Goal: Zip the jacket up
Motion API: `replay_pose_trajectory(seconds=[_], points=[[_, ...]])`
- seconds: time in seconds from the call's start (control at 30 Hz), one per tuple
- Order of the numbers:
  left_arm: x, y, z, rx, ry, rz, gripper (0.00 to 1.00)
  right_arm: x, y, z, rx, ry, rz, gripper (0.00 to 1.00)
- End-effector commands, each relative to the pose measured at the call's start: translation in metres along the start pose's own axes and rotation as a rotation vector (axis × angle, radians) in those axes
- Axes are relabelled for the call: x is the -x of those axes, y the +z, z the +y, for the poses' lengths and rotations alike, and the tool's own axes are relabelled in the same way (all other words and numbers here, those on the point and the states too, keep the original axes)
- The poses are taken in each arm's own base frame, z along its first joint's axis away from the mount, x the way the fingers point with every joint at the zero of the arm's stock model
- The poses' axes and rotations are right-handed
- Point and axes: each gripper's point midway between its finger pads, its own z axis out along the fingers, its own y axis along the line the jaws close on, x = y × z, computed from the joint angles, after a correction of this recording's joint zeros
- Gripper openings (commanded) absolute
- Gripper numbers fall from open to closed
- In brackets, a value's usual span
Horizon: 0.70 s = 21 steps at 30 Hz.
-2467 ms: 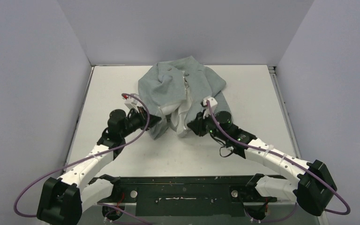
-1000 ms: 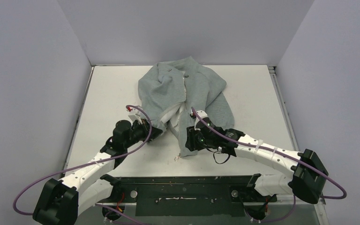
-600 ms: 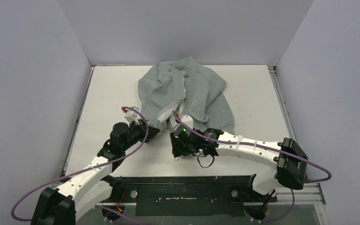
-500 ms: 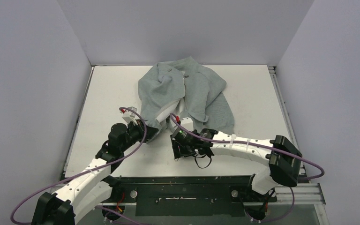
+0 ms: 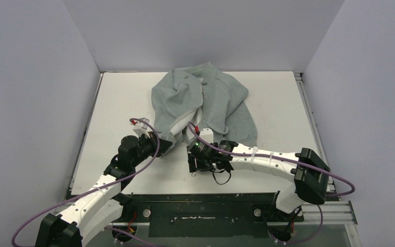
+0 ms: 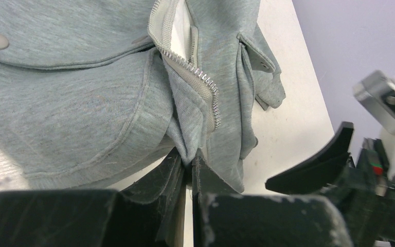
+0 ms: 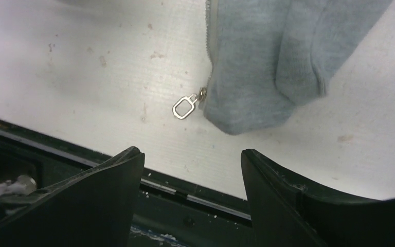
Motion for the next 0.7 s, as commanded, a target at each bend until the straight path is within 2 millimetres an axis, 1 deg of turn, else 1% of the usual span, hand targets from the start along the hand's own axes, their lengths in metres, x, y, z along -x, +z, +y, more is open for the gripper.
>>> replay_pose_trajectory(seconds=[0.0, 0.03, 0.07, 0.17, 0.3, 0.47, 0.57, 0.67], points=[[0.007, 0.001, -0.004, -0.02, 0.016, -0.02, 0.0, -0.004, -0.024, 0.008, 0.142, 0.176, -0.082, 0.72], [0.006, 0.002, -0.003, -0.021, 0.016, -0.013, 0.0, -0.015, -0.018, 0.005, 0.168, 0.198, -0.075, 0.74], [0.005, 0.002, -0.004, -0.026, 0.016, -0.006, 0.0, -0.015, -0.018, 0.005, 0.195, 0.218, -0.096, 0.76], [0.003, 0.004, -0.006, -0.041, 0.016, 0.012, 0.0, -0.011, -0.016, 0.001, 0.249, 0.272, -0.144, 0.77], [0.004, 0.005, -0.009, -0.05, 0.017, 0.017, 0.0, -0.01, -0.009, 0.007, 0.327, 0.321, -0.147, 0.77], [0.005, 0.005, -0.011, -0.057, 0.014, 0.02, 0.0, -0.01, 0.003, 0.012, 0.384, 0.352, -0.151, 0.74], [0.004, 0.004, -0.013, -0.064, 0.014, 0.025, 0.0, -0.015, 0.015, 0.004, 0.351, 0.387, -0.133, 0.7], [0.005, 0.003, -0.014, -0.065, 0.017, 0.023, 0.0, -0.014, 0.022, 0.001, 0.323, 0.396, -0.135, 0.67]])
